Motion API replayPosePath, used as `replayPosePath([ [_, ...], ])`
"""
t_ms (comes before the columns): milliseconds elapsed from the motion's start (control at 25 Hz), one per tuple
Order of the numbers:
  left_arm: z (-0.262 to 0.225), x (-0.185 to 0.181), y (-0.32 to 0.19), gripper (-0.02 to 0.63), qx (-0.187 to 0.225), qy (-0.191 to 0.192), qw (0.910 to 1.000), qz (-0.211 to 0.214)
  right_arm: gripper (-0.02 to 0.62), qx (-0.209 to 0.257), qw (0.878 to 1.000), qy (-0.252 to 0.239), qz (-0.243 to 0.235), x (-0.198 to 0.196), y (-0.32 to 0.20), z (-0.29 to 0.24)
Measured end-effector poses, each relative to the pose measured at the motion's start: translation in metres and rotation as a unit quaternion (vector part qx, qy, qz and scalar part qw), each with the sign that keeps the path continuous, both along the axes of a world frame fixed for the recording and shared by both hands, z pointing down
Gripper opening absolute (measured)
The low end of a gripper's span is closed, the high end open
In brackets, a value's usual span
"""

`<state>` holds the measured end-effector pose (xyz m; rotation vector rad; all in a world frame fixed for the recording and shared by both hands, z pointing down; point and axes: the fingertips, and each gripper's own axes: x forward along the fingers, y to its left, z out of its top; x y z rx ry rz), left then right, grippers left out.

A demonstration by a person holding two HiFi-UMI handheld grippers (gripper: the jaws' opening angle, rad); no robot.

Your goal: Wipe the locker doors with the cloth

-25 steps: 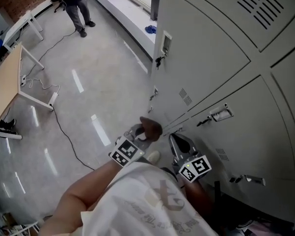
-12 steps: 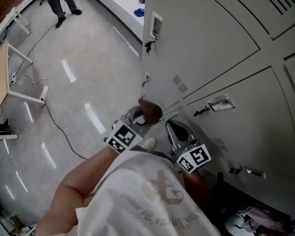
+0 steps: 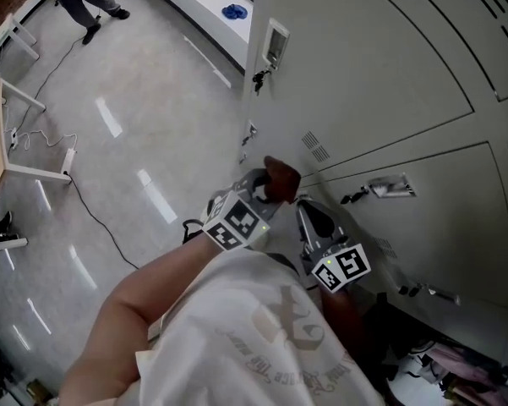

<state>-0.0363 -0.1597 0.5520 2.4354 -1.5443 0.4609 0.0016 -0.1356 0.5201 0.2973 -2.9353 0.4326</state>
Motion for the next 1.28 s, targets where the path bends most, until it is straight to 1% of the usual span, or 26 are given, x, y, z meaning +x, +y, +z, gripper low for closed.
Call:
replayPosePath([
  [160,0.005,0.002,-0.015,0.084,-0.005,-0.008,0.9991,0.042,0.008,0.011,0.999,0.016,0.035,-0.006,-0.009,0.0],
  [320,0.006,0.008,-0.024,0.084,0.002,-0.015,0.9957,0.091,0.008,0.013,0.997,0.033,0.073,-0.008,-0.012,0.002],
  [480,0.011,0.017,-0.029,0.084,0.004,-0.006,0.9915,0.13,0.008,0.012,0.993,0.044,0.112,-0.008,-0.017,0.004],
  [600,0.02,0.025,-0.034,0.084,0.004,0.0,0.9867,0.162,0.008,0.013,0.989,0.049,0.14,-0.003,-0.02,0.004],
  [880,0.03,0.046,-0.051,0.084,0.003,-0.016,0.9801,0.198,0.008,0.004,0.979,0.053,0.198,0.019,-0.019,0.005],
  [1040,0.036,0.058,-0.058,0.084,-0.006,-0.026,0.9781,0.206,0.008,0.0,0.975,0.048,0.218,0.027,-0.02,0.003],
  [1280,0.039,0.06,-0.06,0.081,-0.012,-0.036,0.9736,0.225,0.008,-0.002,0.971,0.045,0.234,0.029,-0.023,0.001],
])
